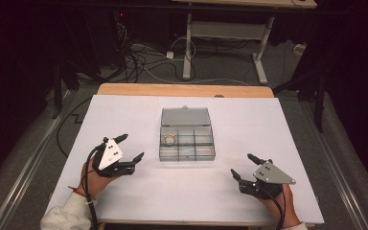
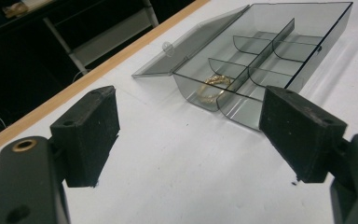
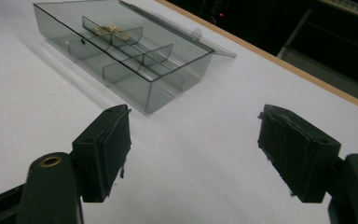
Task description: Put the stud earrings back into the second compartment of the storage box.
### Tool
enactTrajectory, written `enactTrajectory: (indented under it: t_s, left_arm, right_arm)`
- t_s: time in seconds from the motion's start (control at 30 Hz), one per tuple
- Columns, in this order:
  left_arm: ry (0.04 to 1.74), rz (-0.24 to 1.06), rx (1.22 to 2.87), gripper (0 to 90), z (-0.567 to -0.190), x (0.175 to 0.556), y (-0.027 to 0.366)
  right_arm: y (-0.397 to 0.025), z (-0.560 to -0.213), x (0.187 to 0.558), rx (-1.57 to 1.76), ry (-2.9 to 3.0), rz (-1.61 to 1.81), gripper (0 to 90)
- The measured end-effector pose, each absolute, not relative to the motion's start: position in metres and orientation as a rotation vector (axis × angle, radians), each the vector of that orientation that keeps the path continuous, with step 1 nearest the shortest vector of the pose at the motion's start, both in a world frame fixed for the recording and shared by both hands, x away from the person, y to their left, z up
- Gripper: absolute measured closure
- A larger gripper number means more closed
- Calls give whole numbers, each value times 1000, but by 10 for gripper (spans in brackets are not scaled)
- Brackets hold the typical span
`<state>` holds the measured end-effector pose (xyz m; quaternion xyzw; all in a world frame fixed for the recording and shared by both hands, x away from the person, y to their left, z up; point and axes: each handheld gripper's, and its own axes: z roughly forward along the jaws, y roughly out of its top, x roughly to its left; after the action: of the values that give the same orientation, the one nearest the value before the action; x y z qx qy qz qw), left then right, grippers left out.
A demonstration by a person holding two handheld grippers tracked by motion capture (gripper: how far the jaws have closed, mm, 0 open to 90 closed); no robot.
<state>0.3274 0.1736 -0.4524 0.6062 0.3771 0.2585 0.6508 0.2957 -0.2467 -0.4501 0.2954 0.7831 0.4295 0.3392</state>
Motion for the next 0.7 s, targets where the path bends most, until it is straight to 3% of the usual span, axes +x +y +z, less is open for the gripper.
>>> enactTrajectory:
  t_s: [0.57,0.7]
  left_arm:
    - [972,499,1423,221,-485,298,199]
    - [981,497,1456,274,-489,294,201]
  right_arm:
    - [-255,-454,298,790,2030,1149,274]
    - [-255,-453,296,782,2028,1150,278]
